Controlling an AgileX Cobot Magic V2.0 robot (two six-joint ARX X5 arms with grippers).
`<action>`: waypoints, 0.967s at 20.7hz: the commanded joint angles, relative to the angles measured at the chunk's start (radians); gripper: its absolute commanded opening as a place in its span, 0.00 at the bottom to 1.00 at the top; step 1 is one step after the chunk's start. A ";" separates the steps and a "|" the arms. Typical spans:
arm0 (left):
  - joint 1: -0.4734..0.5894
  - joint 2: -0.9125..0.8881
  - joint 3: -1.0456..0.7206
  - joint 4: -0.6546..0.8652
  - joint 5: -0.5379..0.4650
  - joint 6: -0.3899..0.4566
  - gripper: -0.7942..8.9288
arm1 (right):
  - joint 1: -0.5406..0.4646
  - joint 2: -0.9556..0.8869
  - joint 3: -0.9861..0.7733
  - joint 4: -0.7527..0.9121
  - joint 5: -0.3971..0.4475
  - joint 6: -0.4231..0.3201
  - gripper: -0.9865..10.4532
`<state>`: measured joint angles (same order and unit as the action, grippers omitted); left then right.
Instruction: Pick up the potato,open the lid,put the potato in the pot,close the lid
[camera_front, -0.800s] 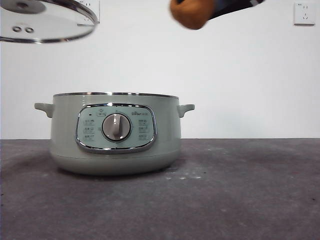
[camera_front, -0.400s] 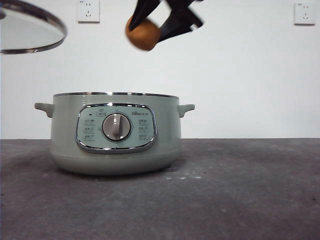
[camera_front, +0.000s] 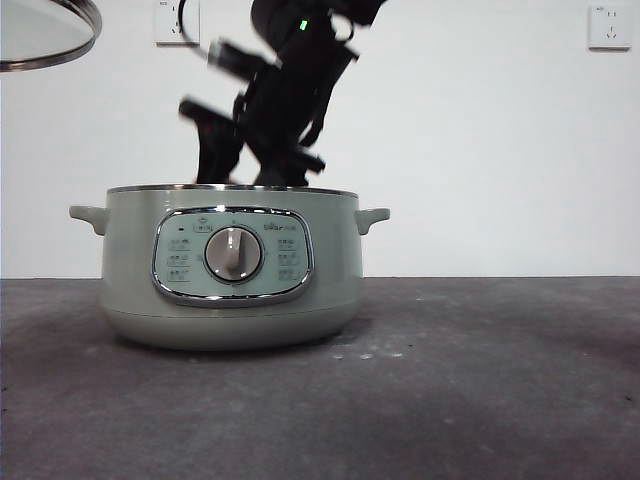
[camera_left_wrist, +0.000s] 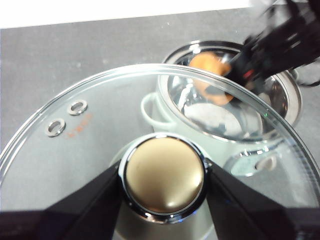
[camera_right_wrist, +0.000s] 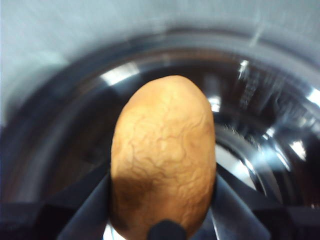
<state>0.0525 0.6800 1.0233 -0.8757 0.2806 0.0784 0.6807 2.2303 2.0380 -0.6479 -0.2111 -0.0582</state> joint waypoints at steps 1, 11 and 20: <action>0.002 -0.011 0.012 0.028 0.011 -0.003 0.07 | 0.009 0.044 0.006 -0.019 0.049 -0.037 0.08; 0.000 -0.010 0.012 0.033 0.015 -0.003 0.07 | 0.022 0.103 0.006 -0.127 0.138 -0.077 0.09; -0.002 0.000 0.012 0.047 0.015 -0.004 0.07 | 0.027 0.100 0.186 -0.229 0.129 -0.047 0.48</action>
<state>0.0521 0.6884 1.0233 -0.8742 0.2817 0.0784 0.7021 2.3161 2.2143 -0.8799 -0.0784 -0.1158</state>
